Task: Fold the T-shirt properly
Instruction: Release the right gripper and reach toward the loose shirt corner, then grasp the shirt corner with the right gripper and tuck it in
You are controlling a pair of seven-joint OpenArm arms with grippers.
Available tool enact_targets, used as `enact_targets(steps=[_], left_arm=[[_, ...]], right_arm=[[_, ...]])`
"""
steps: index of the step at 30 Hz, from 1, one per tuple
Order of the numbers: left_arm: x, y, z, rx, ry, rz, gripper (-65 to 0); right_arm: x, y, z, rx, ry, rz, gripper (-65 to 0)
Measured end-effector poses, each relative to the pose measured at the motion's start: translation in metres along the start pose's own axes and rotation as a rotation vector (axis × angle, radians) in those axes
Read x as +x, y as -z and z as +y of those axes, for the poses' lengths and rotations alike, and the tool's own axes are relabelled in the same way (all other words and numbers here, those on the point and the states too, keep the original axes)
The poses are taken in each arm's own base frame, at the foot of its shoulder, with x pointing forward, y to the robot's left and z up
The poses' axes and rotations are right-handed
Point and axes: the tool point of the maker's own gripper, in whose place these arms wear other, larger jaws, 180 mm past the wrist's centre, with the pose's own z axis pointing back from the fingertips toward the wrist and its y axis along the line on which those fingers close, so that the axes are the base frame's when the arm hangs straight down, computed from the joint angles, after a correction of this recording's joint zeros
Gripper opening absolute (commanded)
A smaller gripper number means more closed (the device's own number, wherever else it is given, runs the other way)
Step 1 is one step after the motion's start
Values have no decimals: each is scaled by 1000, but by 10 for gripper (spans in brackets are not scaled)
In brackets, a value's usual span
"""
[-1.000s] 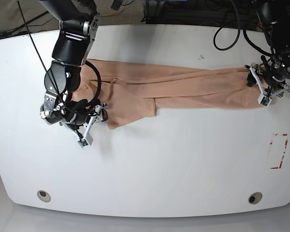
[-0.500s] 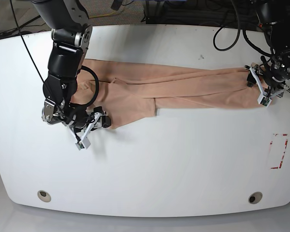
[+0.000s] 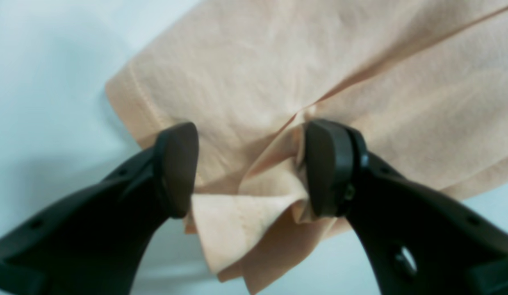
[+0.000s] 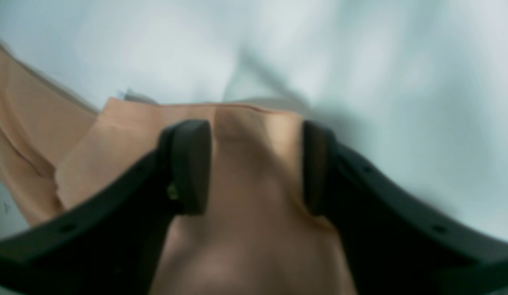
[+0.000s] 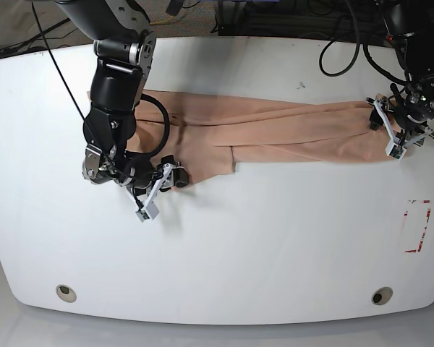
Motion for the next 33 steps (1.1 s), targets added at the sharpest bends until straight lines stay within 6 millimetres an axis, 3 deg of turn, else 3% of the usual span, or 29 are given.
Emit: enact_targets(steps=[3,10,15,20,23,25,28,33], left_arm=[[0,0,0,0,0,0,-268],[4,2,2,1,2,0,-268],[5,2,1,1,2,-2,-268],[5,2,1,0,3,-4,-268],[5,2,1,0,3,-4,-268],[5,2,1,-2,1,-5,-268],[5,2,1,1,3,-1,-268],[5,2,1,-1,1,-4,-268]], right_arm=[[-4,-1,-3,-10,0,15,-650],[-13,-9,-4,-35,-22,69,-650],[-2,-57,-7,-161,-127,72,-650],[11,-94,11,-188,-197,-4,-650],[-11,-95,15,-195,-195,21,-650],[-45,-92,12,-186,-166,95,-650],[-71,-95,5,-197,-143,134,-650],[-81,-102,-2,-204,-90,96,-650]])
